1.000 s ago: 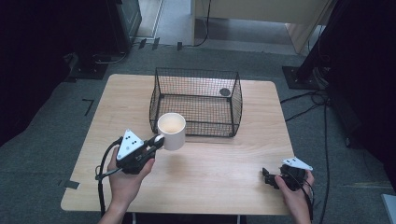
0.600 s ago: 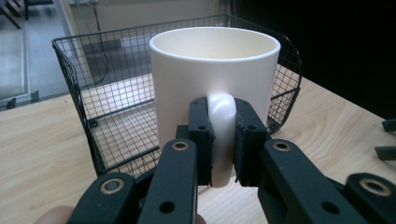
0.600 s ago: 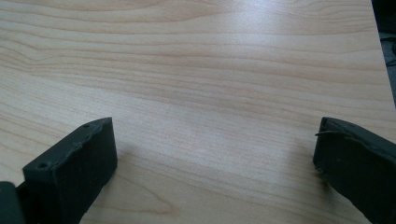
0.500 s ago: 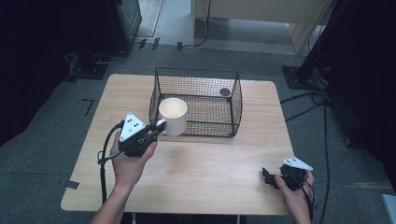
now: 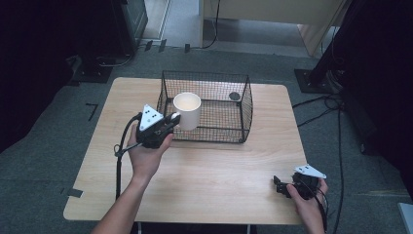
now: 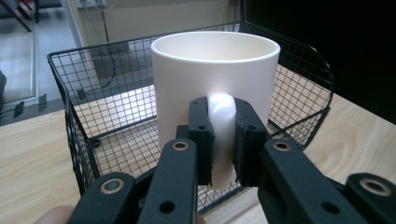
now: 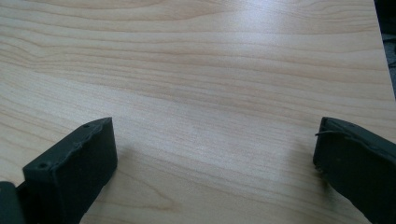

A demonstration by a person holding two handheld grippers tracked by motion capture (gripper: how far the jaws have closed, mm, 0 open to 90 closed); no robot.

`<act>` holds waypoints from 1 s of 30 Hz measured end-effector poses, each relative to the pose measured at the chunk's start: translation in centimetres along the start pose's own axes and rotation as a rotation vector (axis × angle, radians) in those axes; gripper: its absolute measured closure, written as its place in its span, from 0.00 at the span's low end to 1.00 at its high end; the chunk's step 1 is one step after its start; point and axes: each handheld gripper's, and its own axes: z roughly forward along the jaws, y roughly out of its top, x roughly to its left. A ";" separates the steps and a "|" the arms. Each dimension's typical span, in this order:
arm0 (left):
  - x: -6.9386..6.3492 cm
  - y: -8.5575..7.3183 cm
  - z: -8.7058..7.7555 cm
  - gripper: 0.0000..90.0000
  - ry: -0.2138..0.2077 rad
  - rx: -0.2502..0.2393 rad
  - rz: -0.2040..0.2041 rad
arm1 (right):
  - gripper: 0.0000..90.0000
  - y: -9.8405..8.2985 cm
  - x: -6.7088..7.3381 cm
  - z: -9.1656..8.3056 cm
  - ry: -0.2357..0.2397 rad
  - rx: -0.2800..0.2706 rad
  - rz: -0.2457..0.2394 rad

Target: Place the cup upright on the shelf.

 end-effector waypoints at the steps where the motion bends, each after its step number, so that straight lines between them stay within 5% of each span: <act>1: 0.1 0.1 0.3 0.90 0.003 -0.002 0.000 | 0.00 0.0 0.0 0.0 0.000 0.000 0.000; 30: 1.8 -0.1 8.5 0.90 0.107 0.033 -0.042 | 0.00 -0.1 0.0 -0.1 0.004 -0.002 -0.006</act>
